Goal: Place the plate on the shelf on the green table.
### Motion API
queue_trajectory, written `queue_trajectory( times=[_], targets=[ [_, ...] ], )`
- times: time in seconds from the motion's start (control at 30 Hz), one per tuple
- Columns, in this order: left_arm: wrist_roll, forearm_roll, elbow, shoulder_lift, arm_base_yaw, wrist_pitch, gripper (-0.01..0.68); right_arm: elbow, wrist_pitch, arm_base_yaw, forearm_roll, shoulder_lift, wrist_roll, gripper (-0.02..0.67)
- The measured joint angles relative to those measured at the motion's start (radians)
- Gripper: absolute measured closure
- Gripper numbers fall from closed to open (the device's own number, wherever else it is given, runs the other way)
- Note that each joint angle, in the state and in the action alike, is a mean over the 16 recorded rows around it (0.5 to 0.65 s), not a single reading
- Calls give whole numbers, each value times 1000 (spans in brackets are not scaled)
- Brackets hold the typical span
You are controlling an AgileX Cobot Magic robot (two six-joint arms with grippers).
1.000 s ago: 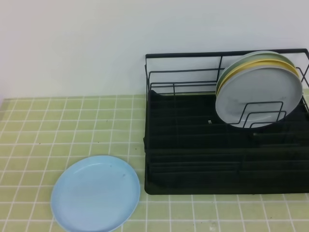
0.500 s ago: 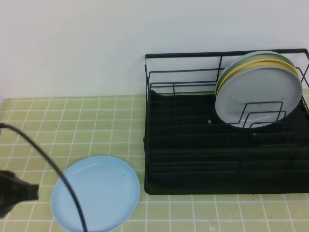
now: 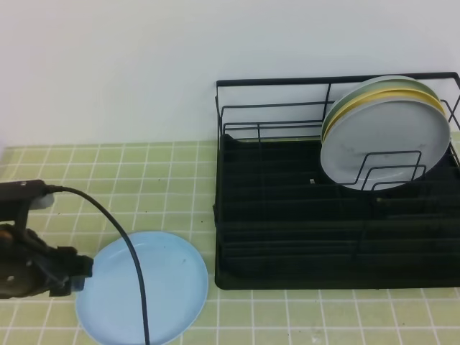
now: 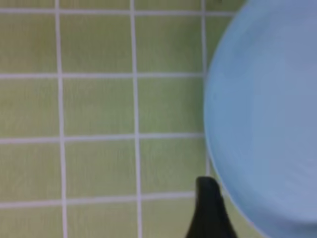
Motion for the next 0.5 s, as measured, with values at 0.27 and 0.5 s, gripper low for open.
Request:
queue_trajectory(
  times=[0.27, 0.5],
  targets=[
    [-9, 12, -9, 166, 0, -120, 293, 0, -8, 0, 1, 0, 0, 638],
    [-9, 7, -32, 276, 0, -170, 308, 0, -9, 0, 3, 0, 0, 638]
  ],
)
